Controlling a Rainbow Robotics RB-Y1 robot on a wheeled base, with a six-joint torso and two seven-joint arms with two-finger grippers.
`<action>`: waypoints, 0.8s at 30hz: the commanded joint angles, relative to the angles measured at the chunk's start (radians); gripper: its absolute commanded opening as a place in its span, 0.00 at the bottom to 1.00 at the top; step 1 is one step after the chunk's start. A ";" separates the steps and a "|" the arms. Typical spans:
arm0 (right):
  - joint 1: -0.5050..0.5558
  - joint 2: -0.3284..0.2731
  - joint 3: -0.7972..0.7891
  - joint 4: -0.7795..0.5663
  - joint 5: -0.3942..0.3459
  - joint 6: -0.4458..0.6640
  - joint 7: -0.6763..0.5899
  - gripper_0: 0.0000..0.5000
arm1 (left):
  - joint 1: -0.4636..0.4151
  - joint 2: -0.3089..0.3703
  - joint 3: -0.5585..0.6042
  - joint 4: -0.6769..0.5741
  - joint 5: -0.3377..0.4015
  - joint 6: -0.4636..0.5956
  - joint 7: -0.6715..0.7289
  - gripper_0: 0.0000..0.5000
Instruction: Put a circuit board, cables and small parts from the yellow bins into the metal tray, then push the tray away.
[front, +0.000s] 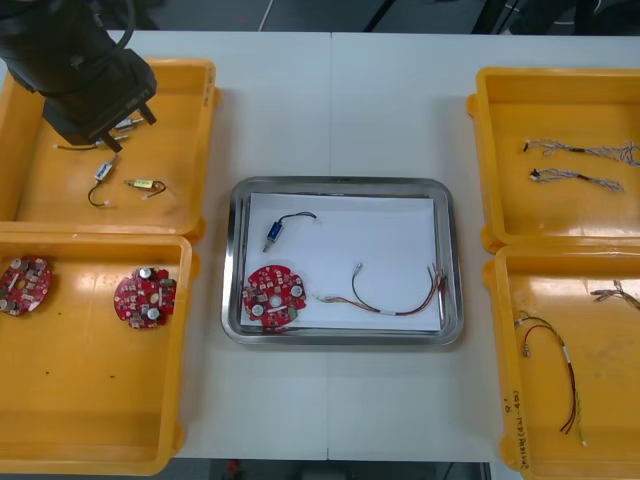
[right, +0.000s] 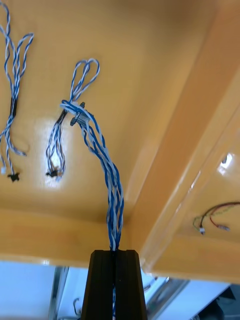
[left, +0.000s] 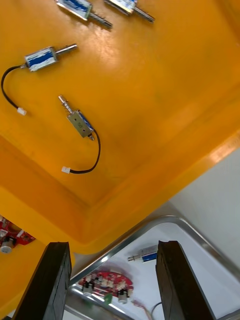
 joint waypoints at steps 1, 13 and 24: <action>-0.050 -0.105 -0.005 -0.103 -0.072 0.052 0.065 0.00 | -0.053 0.030 0.038 0.043 -0.015 0.009 0.100 1.00; -0.048 -0.196 0.104 -0.382 -0.160 0.091 0.262 0.00 | -0.051 0.013 0.043 0.184 -0.029 -0.108 0.182 1.00; -0.002 -0.248 0.108 -0.602 -0.196 0.091 0.501 0.00 | 0.010 0.014 0.043 0.201 -0.049 -0.185 0.195 1.00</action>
